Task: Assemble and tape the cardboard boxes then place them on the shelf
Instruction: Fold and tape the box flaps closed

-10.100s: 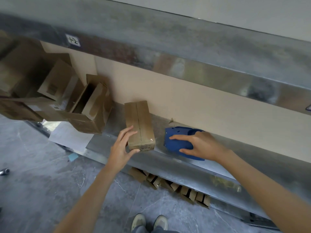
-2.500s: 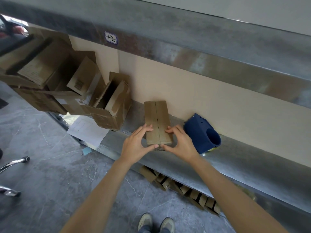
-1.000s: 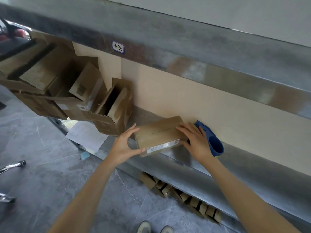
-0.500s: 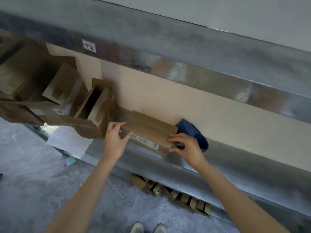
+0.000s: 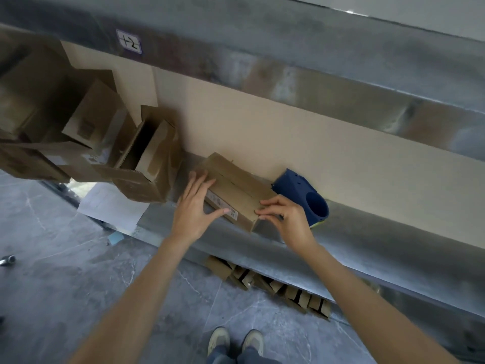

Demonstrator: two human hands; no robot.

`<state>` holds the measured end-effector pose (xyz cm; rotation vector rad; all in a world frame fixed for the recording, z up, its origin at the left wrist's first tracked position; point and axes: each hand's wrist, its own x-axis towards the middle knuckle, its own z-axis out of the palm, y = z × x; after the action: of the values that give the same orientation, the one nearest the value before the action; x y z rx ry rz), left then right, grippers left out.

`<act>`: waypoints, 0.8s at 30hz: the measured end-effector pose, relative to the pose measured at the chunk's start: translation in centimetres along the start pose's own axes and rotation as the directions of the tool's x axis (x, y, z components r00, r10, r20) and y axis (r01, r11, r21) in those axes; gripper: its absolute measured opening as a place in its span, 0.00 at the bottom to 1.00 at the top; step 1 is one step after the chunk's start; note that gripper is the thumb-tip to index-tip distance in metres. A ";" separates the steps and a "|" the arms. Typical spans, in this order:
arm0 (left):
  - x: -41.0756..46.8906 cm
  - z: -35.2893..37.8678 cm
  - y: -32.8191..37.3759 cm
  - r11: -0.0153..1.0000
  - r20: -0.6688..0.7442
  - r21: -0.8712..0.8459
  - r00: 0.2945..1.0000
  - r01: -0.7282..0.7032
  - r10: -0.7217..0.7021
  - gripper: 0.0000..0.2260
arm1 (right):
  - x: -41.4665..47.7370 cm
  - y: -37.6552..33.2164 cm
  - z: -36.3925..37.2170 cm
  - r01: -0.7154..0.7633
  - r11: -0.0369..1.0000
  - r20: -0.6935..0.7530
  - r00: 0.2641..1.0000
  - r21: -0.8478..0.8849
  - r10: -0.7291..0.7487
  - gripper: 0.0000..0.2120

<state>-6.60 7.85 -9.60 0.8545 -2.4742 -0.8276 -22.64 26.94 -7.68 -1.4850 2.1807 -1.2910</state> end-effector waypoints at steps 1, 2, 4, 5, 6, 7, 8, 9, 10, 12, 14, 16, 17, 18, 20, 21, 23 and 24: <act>0.0 0.0 -0.3 1.000 0.008 0.006 1.000 -0.009 0.009 0.40 | 0.0 0.0 0.0 0.005 1.000 -0.007 1.000 -0.009 -0.005 0.09; 0.0 0.1 -0.5 1.000 0.012 0.004 1.000 -0.020 0.020 0.39 | 0.0 0.1 0.1 0.006 1.000 -0.013 1.000 -0.014 -0.006 0.08; -0.2 0.2 -0.8 0.999 0.016 -0.010 0.999 -0.038 0.038 0.38 | 0.1 0.3 0.0 0.014 0.999 -0.019 1.000 -0.045 -0.015 0.05; -0.3 0.3 -0.9 0.999 0.017 -0.020 0.999 -0.040 0.040 0.38 | 0.1 0.4 0.0 0.020 0.997 -0.021 1.000 -0.071 -0.022 0.04; -0.3 0.3 -0.9 0.999 0.021 -0.030 0.999 -0.035 0.036 0.38 | 0.0 0.4 -0.1 0.029 0.995 -0.024 0.999 -0.099 -0.032 0.03; -0.3 0.2 -0.8 0.999 0.028 -0.036 0.999 -0.024 0.025 0.39 | 0.0 0.4 -0.3 0.042 0.991 -0.027 0.999 -0.128 -0.046 0.03; -0.3 0.1 -0.6 0.999 0.036 -0.034 0.999 -0.010 0.011 0.39 | 0.1 0.5 -0.4 0.055 0.986 -0.027 0.998 -0.158 -0.060 0.05; -0.3 0.0 -0.4 1.000 0.042 -0.025 0.999 0.004 -0.003 0.40 | 0.2 0.6 -0.5 0.059 0.980 -0.023 0.998 -0.192 -0.064 0.08; -0.4 -0.1 -0.2 1.000 0.037 -0.013 0.999 0.012 -0.011 0.40 | 0.4 0.8 -0.7 0.043 0.976 -0.016 0.999 -0.215 -0.048 0.14; -1.0 0.1 0.5 1.000 -0.021 0.016 1.000 0.007 -0.006 0.37 | 0.7 1.1 -1.0 -0.058 0.984 0.022 0.998 -0.167 0.063 0.25; -1.8 0.7 1.5 1.000 -0.109 0.005 0.994 0.011 -0.011 0.33 | 1.0 1.4 -1.2 -0.144 0.987 0.085 0.985 -0.075 0.150 0.28; -2.7 1.6 2.7 0.992 -0.130 -0.117 0.989 0.051 -0.066 0.32 | 0.9 1.6 -1.1 -0.153 0.988 0.081 0.984 -0.033 0.156 0.26; -3.1 2.0 3.3 0.979 -0.108 -0.192 0.990 0.070 -0.092 0.32 | 0.9 1.6 -1.0 -0.153 0.988 0.056 0.986 -0.018 0.154 0.25; -3.4 2.3 3.8 0.965 -0.083 -0.248 0.991 0.081 -0.105 0.33 | 0.9 1.5 -0.9 -0.159 0.987 0.028 0.987 -0.004 0.159 0.24; -3.5 2.8 4.3 0.949 -0.053 -0.301 0.992 0.096 -0.118 0.35 | 0.9 1.3 -0.8 -0.173 0.985 -0.003 0.985 0.027 0.173 0.22; -3.5 2.9 4.4 0.941 -0.038 -0.321 0.991 0.111 -0.129 0.38 | 0.9 1.3 -0.8 -0.171 0.984 -0.006 0.985 0.041 0.171 0.21; -3.2 2.8 4.3 0.928 0.010 -0.341 0.988 0.148 -0.154 0.42 | 0.8 1.3 -0.8 -0.144 0.988 0.001 0.990 0.052 0.144 0.18; -3.0 2.7 4.2 0.929 0.033 -0.337 0.987 0.157 -0.155 0.43 | 0.8 1.3 -0.8 -0.128 0.990 0.006 0.992 0.052 0.128 0.17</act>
<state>-7.57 13.62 -9.39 0.9271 -2.1943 -1.2678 -24.30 26.89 -7.95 -1.3041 2.1837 -1.2921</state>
